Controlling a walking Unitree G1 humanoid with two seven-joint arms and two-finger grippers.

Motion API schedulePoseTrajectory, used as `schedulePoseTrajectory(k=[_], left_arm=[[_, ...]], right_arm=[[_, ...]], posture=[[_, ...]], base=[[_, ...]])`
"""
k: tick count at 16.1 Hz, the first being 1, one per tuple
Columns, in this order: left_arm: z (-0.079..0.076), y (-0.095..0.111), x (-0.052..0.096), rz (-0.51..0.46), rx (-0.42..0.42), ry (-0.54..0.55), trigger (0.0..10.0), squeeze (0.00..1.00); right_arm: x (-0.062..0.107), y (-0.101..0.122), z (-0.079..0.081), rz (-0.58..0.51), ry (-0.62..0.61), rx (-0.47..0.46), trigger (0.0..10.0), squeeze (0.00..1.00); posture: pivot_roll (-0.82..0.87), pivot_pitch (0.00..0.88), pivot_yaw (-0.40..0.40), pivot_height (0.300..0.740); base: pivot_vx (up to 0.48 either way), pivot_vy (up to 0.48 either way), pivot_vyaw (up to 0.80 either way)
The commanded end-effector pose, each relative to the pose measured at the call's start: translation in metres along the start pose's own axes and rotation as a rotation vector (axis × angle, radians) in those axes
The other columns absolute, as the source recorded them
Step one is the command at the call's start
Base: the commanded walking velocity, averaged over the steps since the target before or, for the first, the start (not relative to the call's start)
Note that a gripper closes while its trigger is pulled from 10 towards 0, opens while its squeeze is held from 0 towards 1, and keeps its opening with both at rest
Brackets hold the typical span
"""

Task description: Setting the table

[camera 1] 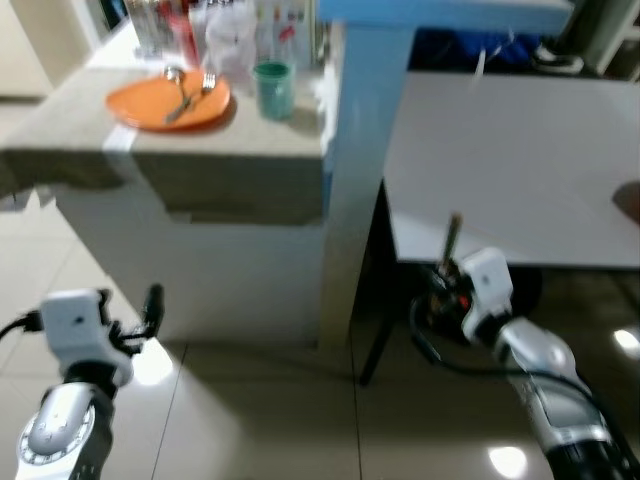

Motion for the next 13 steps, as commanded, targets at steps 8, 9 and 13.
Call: schedulePoseTrajectory(k=[8, 9, 13], left_arm=[[-0.030, -0.011, -0.006, 0.049, -0.047, -0.136, 10.0, 0.00], [-0.033, -0.010, -0.007, 0.045, -0.045, -0.149, 10.0, 0.00], [-0.037, -0.011, -0.009, 0.042, -0.038, -0.154, 10.0, 0.00]], right_arm=[[-0.005, -0.001, 0.008, -0.007, -0.024, -0.019, 10.0, 0.00], [-0.005, -0.002, 0.006, -0.005, -0.033, 0.005, 10.0, 0.00], [-0.007, -0.001, 0.006, -0.024, -0.043, 0.021, 10.0, 0.00]], posture=[[-0.09, 0.083, 0.032, 0.740], [-0.09, 0.083, 0.032, 0.740], [-0.10, 0.083, 0.033, 0.740]], base=[[0.191, -0.394, -0.09], [0.000, -0.458, -0.77], [0.000, -0.457, -0.35]])
Point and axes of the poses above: a point about 5 cm out from each wrist's last joint towards the gripper, its own x axis pointing back from the gripper into the wrist, its own y axis along the axis of the wrist's last joint, z = x × y, the point moved 5 cm from there along -x, pointing out of the wrist towards the gripper, and after that the axes turned 13 degrees about x, right-handed, at the moved point
